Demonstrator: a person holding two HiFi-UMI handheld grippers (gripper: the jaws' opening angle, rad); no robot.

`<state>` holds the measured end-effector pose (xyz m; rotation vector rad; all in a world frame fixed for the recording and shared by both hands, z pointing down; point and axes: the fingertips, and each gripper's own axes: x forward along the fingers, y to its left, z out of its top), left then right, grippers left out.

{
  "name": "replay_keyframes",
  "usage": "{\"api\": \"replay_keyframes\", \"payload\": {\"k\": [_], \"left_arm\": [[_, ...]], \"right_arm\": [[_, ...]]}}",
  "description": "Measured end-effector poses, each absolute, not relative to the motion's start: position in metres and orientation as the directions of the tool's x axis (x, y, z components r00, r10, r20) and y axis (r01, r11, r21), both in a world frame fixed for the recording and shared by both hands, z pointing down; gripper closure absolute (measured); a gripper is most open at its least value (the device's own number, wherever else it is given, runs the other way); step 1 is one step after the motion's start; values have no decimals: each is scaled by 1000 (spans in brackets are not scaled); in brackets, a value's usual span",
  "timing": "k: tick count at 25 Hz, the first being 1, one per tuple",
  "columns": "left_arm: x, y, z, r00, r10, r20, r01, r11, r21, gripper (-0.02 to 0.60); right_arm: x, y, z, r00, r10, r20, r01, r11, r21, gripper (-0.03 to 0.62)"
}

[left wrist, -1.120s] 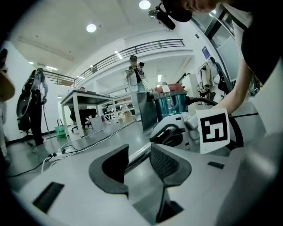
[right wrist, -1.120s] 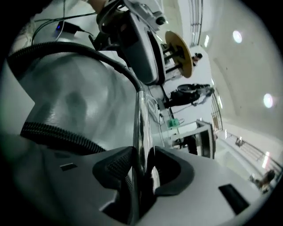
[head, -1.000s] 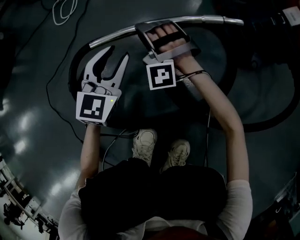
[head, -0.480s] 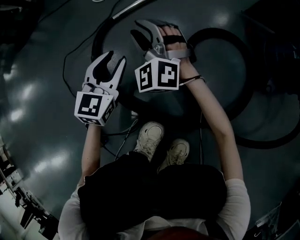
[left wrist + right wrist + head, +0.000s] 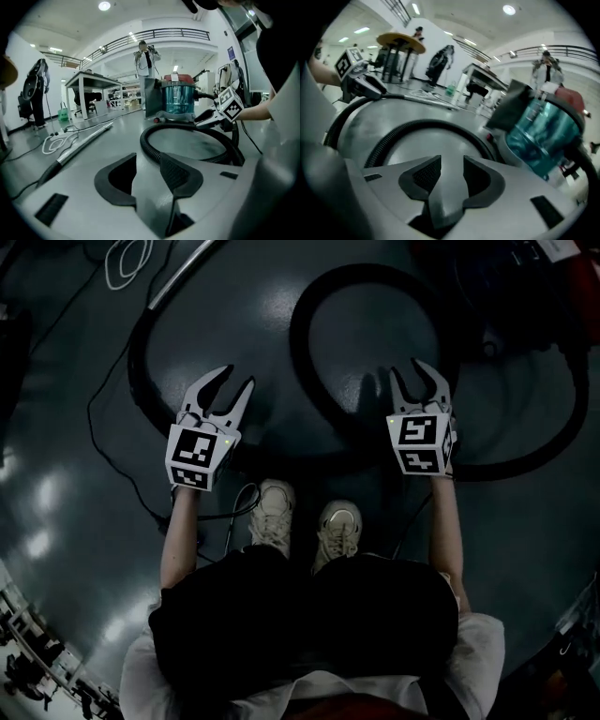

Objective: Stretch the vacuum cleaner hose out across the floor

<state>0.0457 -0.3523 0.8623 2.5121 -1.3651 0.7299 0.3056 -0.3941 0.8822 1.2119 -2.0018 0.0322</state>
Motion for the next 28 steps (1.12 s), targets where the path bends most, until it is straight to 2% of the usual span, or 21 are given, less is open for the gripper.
{"api": "replay_keyframes", "payload": {"k": [3, 7, 9, 13, 15, 19, 23, 25, 28], "left_arm": [[79, -365, 865, 527, -694, 491, -775, -629, -58, 440], [130, -369, 865, 618, -638, 460, -693, -718, -64, 440], [151, -368, 864, 657, -606, 448, -656, -753, -56, 440], [171, -370, 867, 694, -570, 441, -615, -787, -51, 440], [176, -371, 865, 701, -563, 438, -598, -798, -68, 440], [184, -377, 878, 734, -506, 453, -497, -855, -149, 440], [188, -369, 932, 768, -224, 599, -310, -950, 43, 440], [183, -369, 943, 754, -173, 633, -307, -946, 107, 441], [178, -370, 943, 747, -167, 643, -346, -924, 163, 441]], "right_arm": [[387, -379, 899, -62, -720, 691, -895, 346, 280, 439], [431, -372, 917, 44, -671, 740, -964, 166, 208, 439], [442, -370, 932, 56, -634, 771, -982, 103, 156, 437], [447, -378, 956, -16, -555, 832, -997, -50, -53, 437], [447, -383, 955, -19, -537, 843, -992, -97, -84, 437], [442, -396, 955, 38, -533, 846, -997, -74, -2, 437], [438, -425, 955, 92, -571, 816, -996, -39, 85, 437], [430, -438, 958, 60, -596, 801, -997, 2, 77, 437], [412, -461, 957, -5, -626, 780, -994, 89, 65, 437]]}}
